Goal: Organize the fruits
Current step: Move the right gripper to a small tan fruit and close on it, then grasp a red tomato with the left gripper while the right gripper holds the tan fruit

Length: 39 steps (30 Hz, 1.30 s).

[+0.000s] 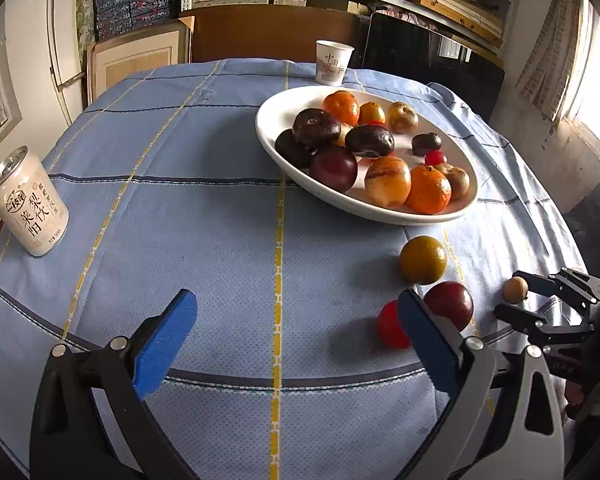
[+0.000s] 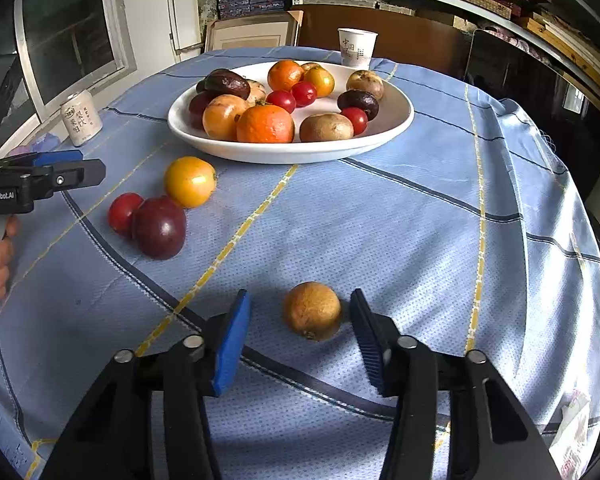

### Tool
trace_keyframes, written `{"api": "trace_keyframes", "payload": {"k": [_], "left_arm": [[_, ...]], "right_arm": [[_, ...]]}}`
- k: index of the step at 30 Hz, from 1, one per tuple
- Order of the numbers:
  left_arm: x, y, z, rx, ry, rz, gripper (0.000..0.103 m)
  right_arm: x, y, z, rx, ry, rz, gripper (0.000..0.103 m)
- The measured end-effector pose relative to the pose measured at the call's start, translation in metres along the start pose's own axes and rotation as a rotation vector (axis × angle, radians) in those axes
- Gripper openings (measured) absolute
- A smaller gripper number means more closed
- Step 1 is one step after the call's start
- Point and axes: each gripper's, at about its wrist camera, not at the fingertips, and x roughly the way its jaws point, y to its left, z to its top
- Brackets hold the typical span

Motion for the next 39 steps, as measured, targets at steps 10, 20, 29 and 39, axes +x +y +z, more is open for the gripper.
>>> {"api": "trace_keyframes", "payload": {"k": [10,20,29,39], "left_arm": [[-0.004,-0.023,-0.009,0.138,-0.013,-0.03,0.098],[-0.006,-0.055,-0.025,0.324,-0.006,-0.108,0.061],[0.008,-0.049,-0.023,0.285,0.043,-0.161,0.044],[0.017,-0.06,-0.023,0.33,0.057,-0.181,0.032]], "right_arm": [[-0.006,-0.01,0.001,0.052,-0.037,0.028,0.029],[-0.002,-0.014,0.001,0.078,-0.022,0.013,0.029],[0.0,-0.012,0.001,0.069,-0.014,0.008,0.029],[0.0,-0.011,0.001,0.064,-0.013,0.004,0.029]]}}
